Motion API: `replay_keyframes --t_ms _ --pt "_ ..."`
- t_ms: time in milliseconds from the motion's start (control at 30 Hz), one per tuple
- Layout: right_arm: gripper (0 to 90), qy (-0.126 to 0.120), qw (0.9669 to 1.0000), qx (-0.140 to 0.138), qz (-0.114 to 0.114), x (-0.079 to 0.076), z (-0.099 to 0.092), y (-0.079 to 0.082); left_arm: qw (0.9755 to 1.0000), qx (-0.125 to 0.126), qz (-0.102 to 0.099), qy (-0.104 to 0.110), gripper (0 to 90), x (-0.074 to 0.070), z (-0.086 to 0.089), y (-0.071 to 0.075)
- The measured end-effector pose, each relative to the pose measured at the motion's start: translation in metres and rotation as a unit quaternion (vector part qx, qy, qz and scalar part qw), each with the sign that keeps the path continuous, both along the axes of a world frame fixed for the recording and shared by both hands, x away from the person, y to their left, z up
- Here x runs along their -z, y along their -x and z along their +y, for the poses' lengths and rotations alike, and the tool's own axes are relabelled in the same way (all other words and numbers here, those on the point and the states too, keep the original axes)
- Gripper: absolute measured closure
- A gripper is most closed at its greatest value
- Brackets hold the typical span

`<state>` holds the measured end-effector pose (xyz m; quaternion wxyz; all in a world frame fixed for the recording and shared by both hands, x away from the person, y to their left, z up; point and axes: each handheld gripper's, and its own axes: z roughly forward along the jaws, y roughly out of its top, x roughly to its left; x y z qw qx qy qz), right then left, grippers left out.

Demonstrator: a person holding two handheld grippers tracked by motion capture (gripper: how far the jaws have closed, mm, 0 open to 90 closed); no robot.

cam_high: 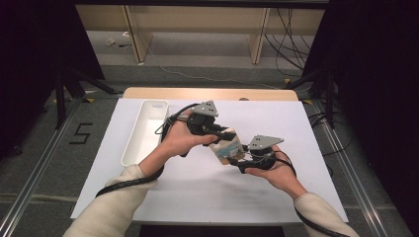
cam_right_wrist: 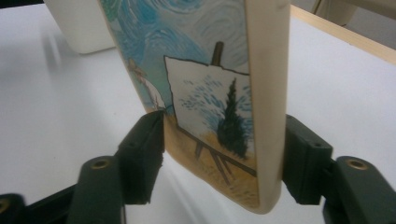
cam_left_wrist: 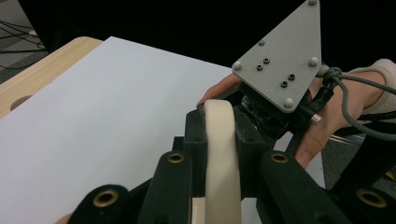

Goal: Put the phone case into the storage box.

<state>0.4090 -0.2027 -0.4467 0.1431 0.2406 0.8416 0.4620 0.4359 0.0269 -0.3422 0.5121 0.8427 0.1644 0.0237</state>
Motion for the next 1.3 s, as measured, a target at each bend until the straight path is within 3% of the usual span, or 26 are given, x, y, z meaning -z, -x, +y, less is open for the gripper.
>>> replay_keyframes --t_ms 300,433,533,567,600,633,700,767,867,1000,1033,1200,1300 --pt "54.0 -0.004 0.9999 -0.014 0.006 -0.002 -0.003 -0.001 1.0 0.001 0.001 0.009 78.8 -0.001 0.003 -0.001" --pt "60.9 -0.007 0.9996 -0.026 0.011 -0.003 -0.003 -0.001 0.9997 0.006 -0.001 0.024 78.6 -0.001 0.004 -0.002" --pt "69.0 -0.008 0.9989 -0.042 0.016 -0.004 -0.003 0.0 0.9994 0.006 -0.01 0.032 72.7 -0.002 0.005 -0.004" --pt "70.6 -0.008 0.9988 -0.045 0.02 -0.004 -0.002 0.001 0.9991 0.004 -0.027 0.032 72.7 -0.002 0.006 -0.005" --pt "78.5 -0.015 0.9981 -0.054 0.026 -0.005 -0.002 0.001 0.9979 -0.009 -0.055 0.033 54.6 -0.003 0.006 -0.006" --pt "79.9 -0.015 0.9981 -0.054 0.026 -0.005 -0.002 0.002 0.9979 -0.009 -0.055 0.033 50.4 -0.003 0.006 -0.006" --pt "80.6 -0.02 0.9977 -0.057 0.031 -0.006 -0.002 0.002 0.9946 -0.028 -0.086 0.052 44.8 -0.007 0.006 -0.005" --pt "80.7 -0.017 0.9982 -0.049 0.03 -0.007 -0.002 0.002 0.9915 -0.047 -0.11 0.051 35.8 -0.009 0.005 -0.005" --pt "80.7 -0.02 0.9985 -0.04 0.032 -0.008 -0.002 0.003 0.9901 -0.064 -0.111 0.056 21.0 -0.011 0.006 -0.003" --pt "80.7 -0.033 0.9985 -0.023 0.037 -0.009 -0.004 0.002 0.9892 -0.081 -0.109 0.054 9.3 -0.009 0.007 0.001" --pt "80.7 -0.035 0.9985 -0.016 0.038 -0.009 -0.004 0.003 0.9885 -0.095 -0.103 0.057 6.4 -0.007 0.008 0.004" --pt "80.7 -0.039 0.9986 0.008 0.036 -0.011 -0.001 0.005 0.9854 -0.13 -0.093 0.059 0.0 0.004 0.011 0.011" --pt "80.6 -0.043 0.9982 0.025 0.033 -0.011 0.001 0.006 0.9816 -0.157 -0.089 0.063 0.0 0.011 0.013 0.013"
